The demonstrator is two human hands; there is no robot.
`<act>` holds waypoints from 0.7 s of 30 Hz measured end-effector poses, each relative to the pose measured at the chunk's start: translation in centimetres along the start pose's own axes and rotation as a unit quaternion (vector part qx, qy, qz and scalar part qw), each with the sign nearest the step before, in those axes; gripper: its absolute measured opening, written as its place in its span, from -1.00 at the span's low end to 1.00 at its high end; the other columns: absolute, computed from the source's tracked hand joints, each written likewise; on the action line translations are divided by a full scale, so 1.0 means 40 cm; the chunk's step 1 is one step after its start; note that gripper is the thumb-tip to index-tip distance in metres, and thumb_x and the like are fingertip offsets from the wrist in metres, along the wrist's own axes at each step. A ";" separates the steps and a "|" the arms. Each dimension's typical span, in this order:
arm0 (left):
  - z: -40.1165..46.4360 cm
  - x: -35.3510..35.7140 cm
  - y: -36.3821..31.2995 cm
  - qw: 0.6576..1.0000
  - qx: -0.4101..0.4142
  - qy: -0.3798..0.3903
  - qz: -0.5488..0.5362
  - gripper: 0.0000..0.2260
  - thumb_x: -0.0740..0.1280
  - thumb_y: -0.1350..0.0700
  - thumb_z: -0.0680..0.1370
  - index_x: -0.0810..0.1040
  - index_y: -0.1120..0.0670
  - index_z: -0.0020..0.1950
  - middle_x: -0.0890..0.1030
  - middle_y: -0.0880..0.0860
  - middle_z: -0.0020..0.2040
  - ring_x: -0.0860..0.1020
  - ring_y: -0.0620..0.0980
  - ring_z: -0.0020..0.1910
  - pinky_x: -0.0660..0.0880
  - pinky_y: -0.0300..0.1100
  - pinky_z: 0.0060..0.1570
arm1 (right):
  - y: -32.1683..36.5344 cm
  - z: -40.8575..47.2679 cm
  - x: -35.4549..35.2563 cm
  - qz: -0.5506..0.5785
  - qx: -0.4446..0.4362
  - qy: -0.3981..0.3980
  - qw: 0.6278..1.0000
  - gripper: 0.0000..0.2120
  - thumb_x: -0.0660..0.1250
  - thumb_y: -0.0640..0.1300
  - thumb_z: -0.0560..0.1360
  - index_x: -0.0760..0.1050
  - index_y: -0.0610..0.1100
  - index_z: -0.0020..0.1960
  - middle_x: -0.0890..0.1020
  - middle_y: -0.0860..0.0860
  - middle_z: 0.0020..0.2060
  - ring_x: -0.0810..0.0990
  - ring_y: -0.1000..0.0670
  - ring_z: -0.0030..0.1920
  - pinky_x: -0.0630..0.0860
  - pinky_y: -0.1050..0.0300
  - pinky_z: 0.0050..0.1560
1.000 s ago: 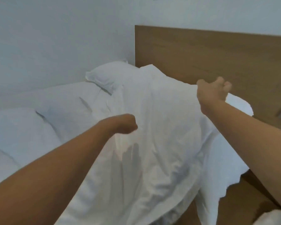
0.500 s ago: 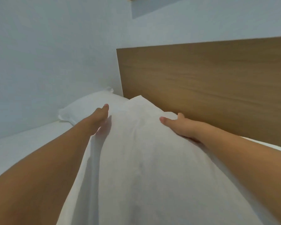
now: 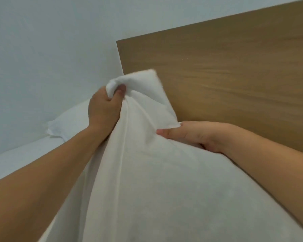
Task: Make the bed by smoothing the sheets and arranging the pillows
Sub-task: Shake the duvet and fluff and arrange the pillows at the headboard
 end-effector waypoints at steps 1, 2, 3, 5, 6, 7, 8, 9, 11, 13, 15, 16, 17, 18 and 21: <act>-0.001 -0.006 -0.014 1.000 0.010 -0.014 0.006 -0.67 0.24 -0.18 0.57 0.57 0.07 0.01 0.62 -0.02 -0.11 0.57 0.01 -0.10 0.40 -0.15 -0.16 | 0.004 -0.004 0.016 0.025 -0.003 0.038 0.999 -0.33 0.59 0.23 0.20 0.48 0.08 0.23 0.70 0.03 0.00 0.70 -0.05 -0.03 0.59 -0.04 0.08; -0.010 0.003 -0.004 1.000 -0.015 0.013 -0.014 -0.63 0.21 -0.21 0.58 0.55 0.07 0.08 0.63 0.00 -0.03 0.57 0.01 -0.03 0.41 -0.15 -0.10 | 0.004 -0.018 0.043 0.037 0.005 0.081 0.996 -0.30 0.60 0.20 0.22 0.47 0.06 0.28 0.69 0.01 0.05 0.69 -0.08 0.03 0.55 -0.08 0.16; -0.029 0.034 0.030 0.990 -0.087 0.087 -0.065 -0.56 0.16 -0.25 0.58 0.55 0.08 0.16 0.63 0.02 0.07 0.58 0.03 0.04 0.43 -0.13 -0.02 | -0.005 -0.027 0.067 0.016 0.017 0.116 0.993 -0.30 0.61 0.16 0.22 0.49 0.05 0.29 0.68 -0.01 0.08 0.67 -0.10 0.07 0.51 -0.11 0.22; -0.128 0.102 0.097 0.879 -0.298 0.268 -0.257 -0.45 0.04 -0.28 0.60 0.56 0.10 0.23 0.64 0.10 0.16 0.61 0.11 0.11 0.46 -0.03 0.09 | -0.019 -0.025 0.073 -0.121 0.010 0.099 0.988 -0.43 0.57 0.06 0.28 0.54 0.04 0.25 0.68 0.04 0.09 0.64 -0.06 0.11 0.47 -0.07 0.28; -0.181 0.102 0.122 0.822 -0.369 0.314 -0.299 -0.47 0.05 -0.25 0.62 0.58 0.11 0.22 0.65 0.13 0.16 0.62 0.14 0.12 0.47 0.02 0.15 | -0.005 -0.024 0.059 -0.200 -0.016 0.056 0.978 -0.52 0.53 0.03 0.32 0.54 0.08 0.22 0.66 0.08 0.11 0.62 -0.03 0.13 0.45 -0.05 0.29; -0.218 0.092 0.149 0.793 -0.398 0.360 -0.288 -0.53 0.10 -0.19 0.62 0.60 0.11 0.22 0.65 0.13 0.16 0.62 0.14 0.12 0.47 0.05 0.20 | 0.013 -0.020 0.042 -0.257 -0.042 0.014 0.965 -0.57 0.50 0.02 0.34 0.53 0.13 0.19 0.63 0.11 0.13 0.58 -0.01 0.15 0.42 -0.03 0.30; -0.245 0.075 0.185 0.791 -0.396 0.413 -0.219 -0.60 0.19 -0.15 0.59 0.61 0.09 0.20 0.66 0.12 0.15 0.64 0.11 0.10 0.50 0.03 0.20 | 0.034 -0.025 0.028 -0.297 -0.062 -0.018 0.953 -0.58 0.48 0.01 0.34 0.52 0.14 0.18 0.61 0.10 0.16 0.55 -0.01 0.17 0.40 -0.03 0.31; -0.284 0.054 0.208 0.782 -0.388 0.471 -0.124 -0.63 0.27 -0.16 0.54 0.63 0.06 0.17 0.67 0.10 0.11 0.66 0.07 0.05 0.54 -0.03 0.14 | 0.047 -0.029 0.012 -0.323 -0.070 -0.041 0.943 -0.57 0.46 -0.02 0.36 0.51 0.10 0.21 0.59 0.07 0.18 0.53 -0.04 0.18 0.40 -0.03 0.30; -0.372 -0.005 0.235 0.718 -0.403 0.566 0.023 -0.58 0.40 -0.28 0.40 0.66 -0.05 0.12 0.69 0.03 0.06 0.67 0.00 0.02 0.58 -0.13 0.04 | 0.047 -0.047 -0.006 -0.368 -0.066 -0.056 0.926 -0.62 0.40 -0.16 0.44 0.51 -0.04 0.26 0.58 -0.01 0.17 0.52 -0.08 0.19 0.41 0.02 0.27; -0.421 -0.034 0.207 0.698 -0.397 0.593 0.052 -0.52 0.46 -0.37 0.24 0.66 -0.19 0.07 0.66 -0.06 0.11 0.64 -0.06 0.08 0.55 -0.18 0.03 | 0.028 -0.062 -0.015 -0.392 -0.066 -0.078 0.914 -0.69 0.32 -0.25 0.48 0.52 -0.11 0.21 0.60 -0.04 0.12 0.53 -0.10 0.14 0.45 0.04 0.19; -0.430 -0.036 0.150 0.747 -0.289 0.585 0.132 -0.43 0.39 -0.35 0.36 0.46 -0.21 0.33 0.48 -0.12 0.32 0.48 -0.08 0.25 0.42 -0.21 0.14 | 0.011 -0.063 -0.030 -0.362 -0.091 -0.134 0.918 -0.80 0.25 -0.24 0.49 0.56 -0.09 0.06 0.63 -0.03 -0.01 0.57 -0.06 0.03 0.49 0.03 0.07; -0.435 -0.030 0.130 0.769 -0.239 0.565 0.178 -0.41 0.35 -0.30 0.44 0.35 -0.16 0.43 0.41 -0.10 0.39 0.42 -0.07 0.29 0.35 -0.21 0.17 | 0.003 -0.060 -0.034 -0.341 -0.105 -0.160 0.920 -0.84 0.21 -0.21 0.51 0.55 -0.06 -0.03 0.62 0.00 -0.10 0.57 -0.02 -0.04 0.50 0.03 0.02; -0.444 -0.017 0.117 0.791 -0.209 0.541 0.195 -0.42 0.35 -0.28 0.45 0.36 -0.13 0.42 0.43 -0.11 0.38 0.43 -0.08 0.29 0.34 -0.23 0.16 | -0.007 -0.052 -0.038 -0.322 -0.119 -0.180 0.922 -0.86 0.20 -0.16 0.53 0.53 -0.02 -0.11 0.60 0.03 -0.17 0.58 0.00 -0.07 0.50 0.03 0.01; -0.453 -0.006 0.109 0.816 -0.202 0.512 0.177 -0.49 0.39 -0.29 0.41 0.46 -0.13 0.29 0.51 -0.15 0.29 0.50 -0.11 0.21 0.37 -0.26 0.08 | -0.024 -0.038 -0.044 -0.299 -0.124 -0.196 0.925 -0.88 0.22 -0.15 0.53 0.50 -0.02 -0.13 0.57 0.04 -0.20 0.59 -0.04 -0.06 0.51 0.01 0.03; -0.470 -0.028 0.081 0.905 -0.213 0.363 0.065 -0.63 0.49 -0.26 0.31 0.55 -0.02 -0.12 0.61 -0.15 -0.18 0.57 -0.14 -0.17 0.45 -0.21 -0.22 | -0.079 -0.033 -0.033 -0.255 -0.111 -0.208 0.938 -0.85 0.25 -0.27 0.55 0.44 -0.13 0.10 0.52 -0.02 -0.16 0.54 -0.09 -0.05 0.48 0.03 -0.03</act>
Point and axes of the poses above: each hand's wrist, its own z-axis towards the middle knuckle, its own x-axis out of the palm, y = z × x, the point moved 10 cm from there along z, towards the middle knuckle
